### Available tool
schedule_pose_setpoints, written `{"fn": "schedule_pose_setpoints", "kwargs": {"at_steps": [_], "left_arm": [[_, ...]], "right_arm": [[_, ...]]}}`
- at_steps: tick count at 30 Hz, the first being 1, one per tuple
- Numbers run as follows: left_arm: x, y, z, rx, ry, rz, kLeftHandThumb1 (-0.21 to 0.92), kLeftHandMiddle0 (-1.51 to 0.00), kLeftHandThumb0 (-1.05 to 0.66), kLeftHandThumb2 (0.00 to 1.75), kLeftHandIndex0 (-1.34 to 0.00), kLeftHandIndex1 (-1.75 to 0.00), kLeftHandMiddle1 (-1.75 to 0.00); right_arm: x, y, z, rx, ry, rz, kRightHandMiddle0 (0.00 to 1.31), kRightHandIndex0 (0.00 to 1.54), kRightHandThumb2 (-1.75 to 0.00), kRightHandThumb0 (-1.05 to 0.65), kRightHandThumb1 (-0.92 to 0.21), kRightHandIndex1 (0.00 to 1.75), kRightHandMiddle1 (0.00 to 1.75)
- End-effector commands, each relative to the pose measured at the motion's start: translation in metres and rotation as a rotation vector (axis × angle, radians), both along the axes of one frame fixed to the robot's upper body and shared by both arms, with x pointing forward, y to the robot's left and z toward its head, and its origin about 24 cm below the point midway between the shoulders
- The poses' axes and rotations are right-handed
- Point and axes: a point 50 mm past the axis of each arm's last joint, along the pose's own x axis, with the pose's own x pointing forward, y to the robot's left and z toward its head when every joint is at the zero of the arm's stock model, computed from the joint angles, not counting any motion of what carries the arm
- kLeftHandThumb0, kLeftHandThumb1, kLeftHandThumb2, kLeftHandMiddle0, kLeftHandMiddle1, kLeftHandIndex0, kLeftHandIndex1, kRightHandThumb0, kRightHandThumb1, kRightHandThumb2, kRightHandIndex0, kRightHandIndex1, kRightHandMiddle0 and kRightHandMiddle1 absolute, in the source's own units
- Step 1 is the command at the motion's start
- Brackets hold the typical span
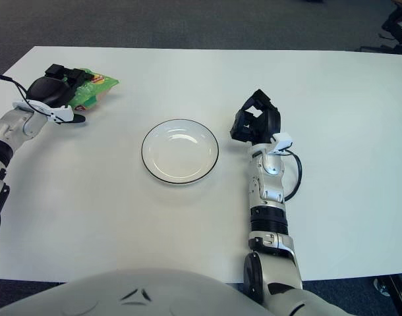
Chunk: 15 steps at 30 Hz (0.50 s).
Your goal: Put the snack into the plate.
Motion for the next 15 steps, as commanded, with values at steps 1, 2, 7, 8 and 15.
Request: {"fn": "schedule_pose_setpoints", "kwargs": {"at_steps": [1, 2, 7, 8, 15], "left_arm": [[0.0024, -0.0002, 0.0046, 0.036, -0.028, 0.0, 0.38, -0.41, 0.02, 1.17, -0.18, -1.69, -1.69], [0.0023, -0.0001, 0.0045, 0.037, -0.032, 0.0, 0.37, -0.47, 0.01, 1.21, -0.24, -1.71, -1.71], [0.0019, -0.0003, 0.0034, 0.029, -0.063, 0.004, 0.26, -0.65, 0.0, 1.33, -0.44, -1.74, -1.61], [0.0019, -0.0003, 0.0033, 0.026, -0.066, 0.005, 0.24, -0.68, 0.0, 1.36, -0.48, -1.74, -1.59], [0.0006, -0.0009, 0.0039, 0.049, -0.121, -0.012, 0.08, -0.87, 0.0, 1.46, -0.66, -1.75, -1.35]], "right_arm": [[-0.0267, -0.0025, -0.0544, 0.059, 0.204, -0.021, 0.72, 1.33, -1.47, -0.54, -0.19, 1.75, 1.75], [-0.0266, -0.0025, -0.0544, 0.059, 0.205, -0.019, 0.72, 1.33, -1.47, -0.53, -0.19, 1.75, 1.75], [-0.0257, -0.0024, -0.0545, 0.062, 0.213, -0.015, 0.72, 1.33, -1.47, -0.53, -0.2, 1.75, 1.75], [-0.0257, -0.0024, -0.0545, 0.063, 0.214, -0.015, 0.72, 1.33, -1.47, -0.53, -0.2, 1.75, 1.75], [-0.0256, -0.0014, -0.0542, 0.065, 0.222, -0.015, 0.72, 1.32, -1.47, -0.53, -0.2, 1.75, 1.75]]}}
